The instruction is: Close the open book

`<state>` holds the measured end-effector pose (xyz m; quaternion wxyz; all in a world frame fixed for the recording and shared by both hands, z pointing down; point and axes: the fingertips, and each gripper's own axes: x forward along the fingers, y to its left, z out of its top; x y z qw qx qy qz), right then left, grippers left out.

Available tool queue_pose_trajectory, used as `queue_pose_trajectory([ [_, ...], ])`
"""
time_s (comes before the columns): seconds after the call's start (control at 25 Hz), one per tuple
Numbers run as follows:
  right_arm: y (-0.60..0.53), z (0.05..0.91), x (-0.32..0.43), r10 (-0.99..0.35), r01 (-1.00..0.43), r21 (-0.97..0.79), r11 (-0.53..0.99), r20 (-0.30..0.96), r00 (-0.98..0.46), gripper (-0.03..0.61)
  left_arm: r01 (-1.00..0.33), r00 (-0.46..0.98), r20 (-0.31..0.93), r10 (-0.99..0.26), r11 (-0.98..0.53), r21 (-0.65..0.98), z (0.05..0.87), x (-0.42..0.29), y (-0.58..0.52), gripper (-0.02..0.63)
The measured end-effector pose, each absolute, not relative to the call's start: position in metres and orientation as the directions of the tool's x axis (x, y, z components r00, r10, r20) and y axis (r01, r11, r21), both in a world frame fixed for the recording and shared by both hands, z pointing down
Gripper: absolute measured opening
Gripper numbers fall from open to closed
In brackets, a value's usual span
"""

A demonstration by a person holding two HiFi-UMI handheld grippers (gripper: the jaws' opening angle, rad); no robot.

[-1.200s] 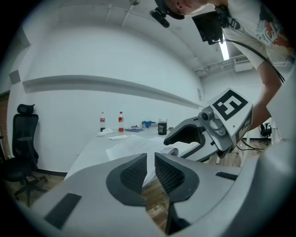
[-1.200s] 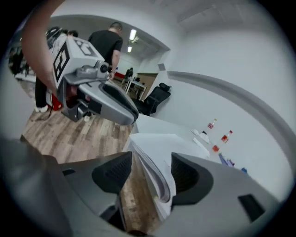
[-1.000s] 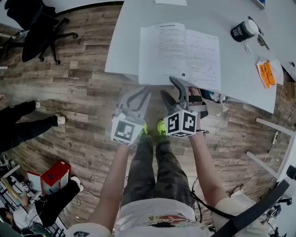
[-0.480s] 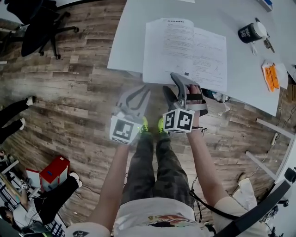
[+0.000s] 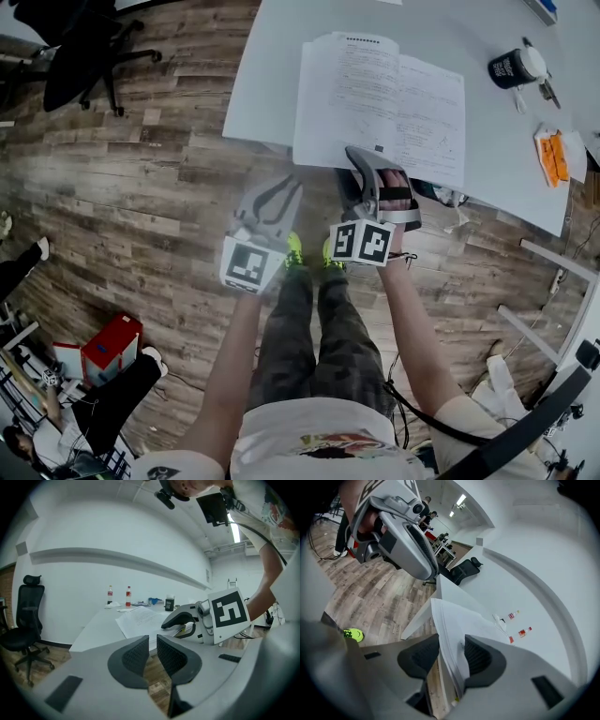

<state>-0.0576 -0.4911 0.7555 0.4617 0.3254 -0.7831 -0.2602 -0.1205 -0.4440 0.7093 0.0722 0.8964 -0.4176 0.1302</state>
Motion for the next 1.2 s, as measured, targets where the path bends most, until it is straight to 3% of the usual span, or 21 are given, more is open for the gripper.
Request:
queue_pose_trajectory([
  [0.32, -0.491, 0.738, -0.062, -0.708, -0.394, 0.588, 0.706, 0.57, -0.417, 0.073, -0.761, 0.626, 0.281, -0.727, -0.649, 0.018, 0.692, -0.122, -0.442, 0.031],
  [1.2, -0.479, 0.665, -0.013, -0.72, -0.721, 0.285, 0.631, 0.561, -0.409, 0.039, -0.742, 0.644, 0.266, -0.717, -0.67, -0.007, 0.592, -0.094, -0.426, 0.031],
])
